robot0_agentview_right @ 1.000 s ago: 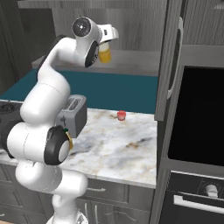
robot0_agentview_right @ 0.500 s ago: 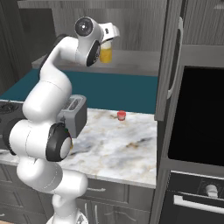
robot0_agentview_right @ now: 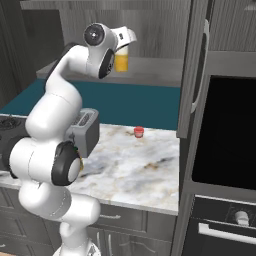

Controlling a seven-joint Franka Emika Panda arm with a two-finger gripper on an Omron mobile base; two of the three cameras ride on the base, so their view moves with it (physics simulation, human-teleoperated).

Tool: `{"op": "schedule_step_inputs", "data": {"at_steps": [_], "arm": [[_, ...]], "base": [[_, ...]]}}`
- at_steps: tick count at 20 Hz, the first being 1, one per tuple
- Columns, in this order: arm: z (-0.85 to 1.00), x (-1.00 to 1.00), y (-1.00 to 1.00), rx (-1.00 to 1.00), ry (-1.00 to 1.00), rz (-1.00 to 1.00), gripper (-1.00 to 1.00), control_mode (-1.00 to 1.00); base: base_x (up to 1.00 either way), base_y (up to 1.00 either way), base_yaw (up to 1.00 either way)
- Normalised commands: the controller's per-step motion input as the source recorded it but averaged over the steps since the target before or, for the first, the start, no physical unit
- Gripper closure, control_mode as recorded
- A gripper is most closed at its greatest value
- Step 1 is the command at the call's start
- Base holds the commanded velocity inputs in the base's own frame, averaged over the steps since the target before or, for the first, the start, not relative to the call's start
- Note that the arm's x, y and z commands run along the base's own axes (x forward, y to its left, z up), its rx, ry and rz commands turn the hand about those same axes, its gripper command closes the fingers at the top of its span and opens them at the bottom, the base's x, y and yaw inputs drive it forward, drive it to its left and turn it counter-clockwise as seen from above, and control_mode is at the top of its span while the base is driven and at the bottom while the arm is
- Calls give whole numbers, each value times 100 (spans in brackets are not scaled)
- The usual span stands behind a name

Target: Pick the mustard and mustard from the counter and place them in the cabinet.

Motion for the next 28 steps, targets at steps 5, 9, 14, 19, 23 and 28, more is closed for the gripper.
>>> {"op": "schedule_step_inputs", "data": {"at_steps": [5, 9, 14, 19, 23, 28], "arm": [[0, -48, 0, 0, -6, 0, -100, -100], [0, -91, 0, 0, -11, 0, -100, -100], [-1, -86, 0, 0, -5, 3, -100, -100], [-12, -80, 10, 0, 0, 8, -100, -100], [-12, -79, 16, 0, 0, 14, -100, -100], [-23, -69, 13, 1, 0, 18, -100, -100]], "base": [[0, 0, 0], [0, 0, 0], [0, 0, 0], [0, 0, 0], [0, 0, 0], [0, 0, 0]]}}
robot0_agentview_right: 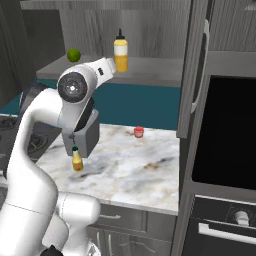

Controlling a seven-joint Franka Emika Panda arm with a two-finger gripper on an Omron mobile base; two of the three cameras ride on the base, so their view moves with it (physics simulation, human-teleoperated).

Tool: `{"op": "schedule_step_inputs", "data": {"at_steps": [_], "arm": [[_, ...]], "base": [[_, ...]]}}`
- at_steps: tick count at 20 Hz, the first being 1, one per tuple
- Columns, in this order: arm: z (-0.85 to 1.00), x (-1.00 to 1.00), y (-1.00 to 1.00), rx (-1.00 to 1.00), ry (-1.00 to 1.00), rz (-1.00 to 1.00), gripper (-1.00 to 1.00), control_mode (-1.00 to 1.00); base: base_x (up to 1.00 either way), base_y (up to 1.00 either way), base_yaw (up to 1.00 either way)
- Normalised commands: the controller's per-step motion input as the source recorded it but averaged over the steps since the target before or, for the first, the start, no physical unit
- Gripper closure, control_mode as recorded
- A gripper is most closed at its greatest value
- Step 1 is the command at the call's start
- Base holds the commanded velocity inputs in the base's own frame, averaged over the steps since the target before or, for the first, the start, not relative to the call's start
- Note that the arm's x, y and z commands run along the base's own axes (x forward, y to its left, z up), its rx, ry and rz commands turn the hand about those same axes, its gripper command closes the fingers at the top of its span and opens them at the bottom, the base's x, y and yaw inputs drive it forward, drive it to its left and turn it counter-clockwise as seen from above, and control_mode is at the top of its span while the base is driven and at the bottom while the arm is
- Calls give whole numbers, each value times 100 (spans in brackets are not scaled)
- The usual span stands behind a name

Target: Pick the mustard and mustard from the counter and place them in the cabinet.

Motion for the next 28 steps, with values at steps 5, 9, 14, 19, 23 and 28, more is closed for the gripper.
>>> {"op": "schedule_step_inputs", "data": {"at_steps": [5, 9, 14, 19, 23, 28], "arm": [[-36, -48, 19, 0, 0, 15, -100, -100], [-43, -35, 27, 0, 5, 10, -100, -100], [-52, -26, 32, -1, 11, 3, -100, -100], [-51, -16, 33, -4, 15, 0, -100, -100], [-51, -1, 20, -3, 20, 0, -100, -100], [-46, 0, 10, 0, 19, 0, -100, -100]], "base": [[0, 0, 0], [0, 0, 0], [0, 0, 0], [0, 0, 0], [0, 0, 0], [0, 0, 0]]}}
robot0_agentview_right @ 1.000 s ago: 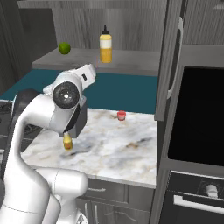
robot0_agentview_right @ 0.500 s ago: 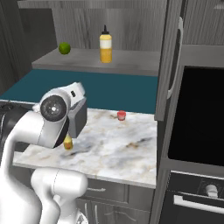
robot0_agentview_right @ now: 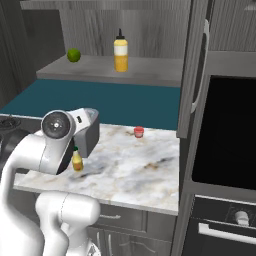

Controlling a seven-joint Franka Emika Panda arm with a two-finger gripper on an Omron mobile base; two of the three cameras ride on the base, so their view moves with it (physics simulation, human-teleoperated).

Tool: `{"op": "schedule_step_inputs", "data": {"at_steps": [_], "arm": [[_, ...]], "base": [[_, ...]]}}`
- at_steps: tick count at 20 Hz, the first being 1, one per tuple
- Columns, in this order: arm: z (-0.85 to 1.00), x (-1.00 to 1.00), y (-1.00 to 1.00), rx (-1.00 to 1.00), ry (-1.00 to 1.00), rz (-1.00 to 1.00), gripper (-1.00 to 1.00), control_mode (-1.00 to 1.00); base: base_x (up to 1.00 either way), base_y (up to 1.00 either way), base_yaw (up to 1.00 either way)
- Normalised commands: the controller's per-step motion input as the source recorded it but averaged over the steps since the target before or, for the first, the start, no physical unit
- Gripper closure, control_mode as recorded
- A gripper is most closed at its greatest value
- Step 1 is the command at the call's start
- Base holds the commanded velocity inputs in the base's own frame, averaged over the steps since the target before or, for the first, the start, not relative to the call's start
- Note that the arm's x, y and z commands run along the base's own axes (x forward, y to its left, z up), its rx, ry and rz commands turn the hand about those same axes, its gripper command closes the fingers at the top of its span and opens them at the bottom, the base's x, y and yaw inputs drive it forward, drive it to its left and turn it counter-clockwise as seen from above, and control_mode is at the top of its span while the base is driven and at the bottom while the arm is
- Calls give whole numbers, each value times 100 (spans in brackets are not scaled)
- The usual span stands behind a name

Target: Pick the mustard and mustard from the counter and place them in the cabinet.

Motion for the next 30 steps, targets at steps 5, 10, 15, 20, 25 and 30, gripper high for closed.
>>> {"op": "schedule_step_inputs", "data": {"at_steps": [5, 10, 15, 20, 25, 30], "arm": [[-37, 0, 6, 0, 18, 0, -100, -100], [-36, 0, 12, 0, 17, 0, -100, -100], [-43, 0, 20, -2, 20, -1, -100, -100], [-37, 0, 23, -5, 17, -1, -100, -100], [-29, 0, 17, -4, 12, 0, -100, -100], [-24, 0, 9, -4, 9, 0, -100, -100]], "base": [[0, 0, 0], [0, 0, 0], [0, 0, 0], [0, 0, 0], [0, 0, 0], [0, 0, 0]]}}
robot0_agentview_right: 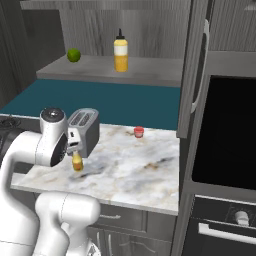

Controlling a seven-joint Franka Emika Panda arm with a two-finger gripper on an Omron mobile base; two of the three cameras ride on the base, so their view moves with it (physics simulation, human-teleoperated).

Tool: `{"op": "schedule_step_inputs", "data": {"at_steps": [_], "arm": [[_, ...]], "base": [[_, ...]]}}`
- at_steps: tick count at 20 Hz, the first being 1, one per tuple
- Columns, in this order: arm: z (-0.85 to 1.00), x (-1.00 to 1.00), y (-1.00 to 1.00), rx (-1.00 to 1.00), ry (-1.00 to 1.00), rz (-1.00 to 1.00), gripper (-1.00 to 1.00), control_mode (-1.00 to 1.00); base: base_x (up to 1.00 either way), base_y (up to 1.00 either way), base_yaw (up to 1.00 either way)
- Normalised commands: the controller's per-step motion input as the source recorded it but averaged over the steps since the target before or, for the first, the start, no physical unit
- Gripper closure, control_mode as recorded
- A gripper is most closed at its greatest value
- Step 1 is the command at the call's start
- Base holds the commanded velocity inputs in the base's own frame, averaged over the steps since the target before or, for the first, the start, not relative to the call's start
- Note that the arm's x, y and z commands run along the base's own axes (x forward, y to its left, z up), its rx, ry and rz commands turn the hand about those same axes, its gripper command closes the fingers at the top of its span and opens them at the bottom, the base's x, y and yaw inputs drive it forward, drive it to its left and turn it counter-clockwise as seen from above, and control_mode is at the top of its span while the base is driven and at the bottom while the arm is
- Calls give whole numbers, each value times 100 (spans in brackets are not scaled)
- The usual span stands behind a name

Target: Pick the mustard and mustard from the counter and place them in the cabinet.

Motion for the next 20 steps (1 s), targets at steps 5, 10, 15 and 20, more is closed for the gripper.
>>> {"op": "schedule_step_inputs", "data": {"at_steps": [5, 10, 15, 20], "arm": [[-22, 0, 3, -5, 5, 0, -100, -100], [-9, 0, 0, -2, -2, 0, -100, -100], [-12, 4, 0, 0, -9, 0, -100, -100], [-33, 11, 0, -2, -6, 0, -100, -100]], "base": [[0, 0, 0], [0, 0, 0], [0, 0, 0], [0, 0, 0]]}}
